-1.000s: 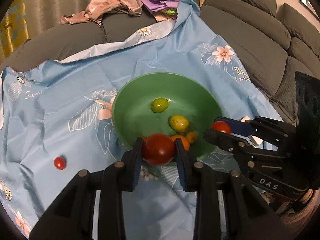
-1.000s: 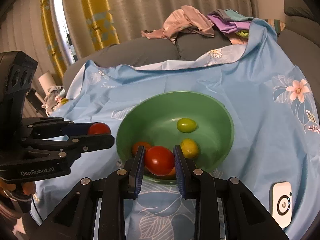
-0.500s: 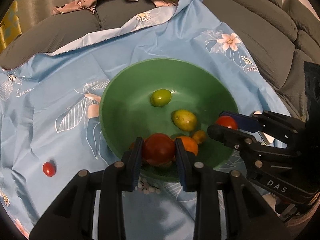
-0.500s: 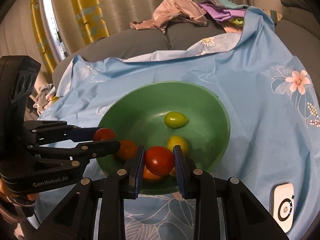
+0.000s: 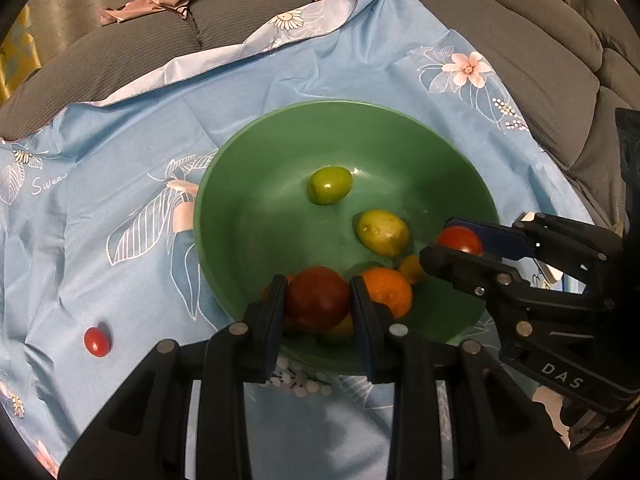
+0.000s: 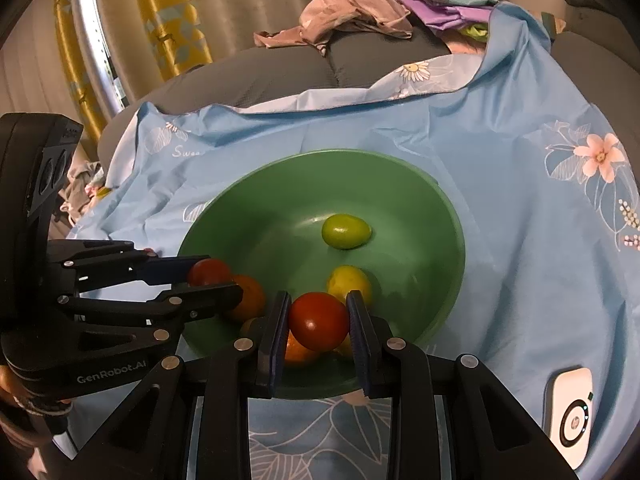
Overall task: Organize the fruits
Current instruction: 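Carry both red cherry tomatoes over the green bowl and open both tools, then move both tools back toward the last red cherry tomatoes on the cloth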
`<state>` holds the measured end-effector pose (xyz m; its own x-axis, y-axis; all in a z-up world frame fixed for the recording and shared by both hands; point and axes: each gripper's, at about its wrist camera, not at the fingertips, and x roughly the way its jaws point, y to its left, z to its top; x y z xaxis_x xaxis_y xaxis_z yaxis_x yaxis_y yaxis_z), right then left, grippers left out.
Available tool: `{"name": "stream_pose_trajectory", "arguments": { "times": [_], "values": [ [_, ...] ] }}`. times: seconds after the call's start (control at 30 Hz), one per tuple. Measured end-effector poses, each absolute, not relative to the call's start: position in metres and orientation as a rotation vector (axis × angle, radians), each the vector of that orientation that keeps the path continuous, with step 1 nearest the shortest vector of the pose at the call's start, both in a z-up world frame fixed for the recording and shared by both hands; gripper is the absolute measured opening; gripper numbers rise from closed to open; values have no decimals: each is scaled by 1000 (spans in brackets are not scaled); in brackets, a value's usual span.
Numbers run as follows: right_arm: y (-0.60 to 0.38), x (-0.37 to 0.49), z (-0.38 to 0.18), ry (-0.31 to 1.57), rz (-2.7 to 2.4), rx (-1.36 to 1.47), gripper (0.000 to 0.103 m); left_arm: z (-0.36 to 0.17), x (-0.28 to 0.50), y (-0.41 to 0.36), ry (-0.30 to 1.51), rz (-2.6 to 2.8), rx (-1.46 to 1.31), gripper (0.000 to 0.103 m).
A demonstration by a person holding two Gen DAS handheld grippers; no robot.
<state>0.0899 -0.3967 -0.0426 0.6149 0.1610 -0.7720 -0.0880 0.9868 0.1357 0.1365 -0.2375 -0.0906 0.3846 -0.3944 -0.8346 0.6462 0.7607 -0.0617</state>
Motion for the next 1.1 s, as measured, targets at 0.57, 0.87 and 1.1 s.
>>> {"name": "stream_pose_trajectory", "arguments": {
  "times": [0.57, 0.87, 1.1],
  "values": [
    [-395, 82, -36, 900, 101, 87, 30, -80, 127, -233, 935, -655, 298, 49],
    [-387, 59, -16, 865, 129, 107, 31, -55, 99, -206, 883, -606, 280, 78],
    [-361, 38, -2, 853, 201, 100, 37, -47, 69, -162, 889, -529, 229, 87]
  ]
}}
